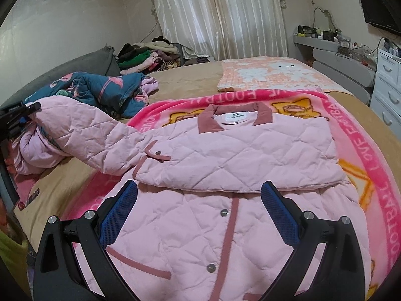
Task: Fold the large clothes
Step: 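Lift the held sleeve and swing it over the jacket front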
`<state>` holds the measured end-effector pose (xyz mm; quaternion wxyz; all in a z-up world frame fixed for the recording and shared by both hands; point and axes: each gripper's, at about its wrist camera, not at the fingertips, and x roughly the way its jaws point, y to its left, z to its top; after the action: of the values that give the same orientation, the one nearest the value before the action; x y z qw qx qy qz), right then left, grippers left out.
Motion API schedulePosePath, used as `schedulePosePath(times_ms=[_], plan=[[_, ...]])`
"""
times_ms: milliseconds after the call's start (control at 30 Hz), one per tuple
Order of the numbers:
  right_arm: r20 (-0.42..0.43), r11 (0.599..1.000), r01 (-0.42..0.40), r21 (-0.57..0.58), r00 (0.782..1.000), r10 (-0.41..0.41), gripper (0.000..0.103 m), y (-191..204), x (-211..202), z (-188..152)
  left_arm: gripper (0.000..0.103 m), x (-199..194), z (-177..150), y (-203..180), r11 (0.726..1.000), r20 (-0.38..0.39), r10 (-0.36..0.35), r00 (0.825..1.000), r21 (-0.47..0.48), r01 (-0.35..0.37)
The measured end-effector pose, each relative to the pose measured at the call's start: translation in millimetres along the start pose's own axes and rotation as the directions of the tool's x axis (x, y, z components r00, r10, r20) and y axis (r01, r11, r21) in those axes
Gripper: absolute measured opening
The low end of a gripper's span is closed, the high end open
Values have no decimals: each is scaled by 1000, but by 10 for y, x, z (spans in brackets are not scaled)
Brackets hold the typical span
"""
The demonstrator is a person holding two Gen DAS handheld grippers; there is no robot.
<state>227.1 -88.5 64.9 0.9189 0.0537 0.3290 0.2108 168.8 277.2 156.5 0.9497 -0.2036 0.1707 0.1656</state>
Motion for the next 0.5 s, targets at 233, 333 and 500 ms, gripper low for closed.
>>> schedulePosePath(times_ms=[233,333,500], plan=[[19,999,12,47,1000,-13,98,-270,-123,-38,11,13,-29,-477,996,-12,-29,1000,79,30],[23,997,17,72,1000,-19,98,-408,-167,-57,11,24,-70,-690,992,-17,-44,999,117,46],[24,991,16,133,1000,-20,98,-683,-242,-104,11,102,-176,-1085,981,-35,-73,997,176,78]])
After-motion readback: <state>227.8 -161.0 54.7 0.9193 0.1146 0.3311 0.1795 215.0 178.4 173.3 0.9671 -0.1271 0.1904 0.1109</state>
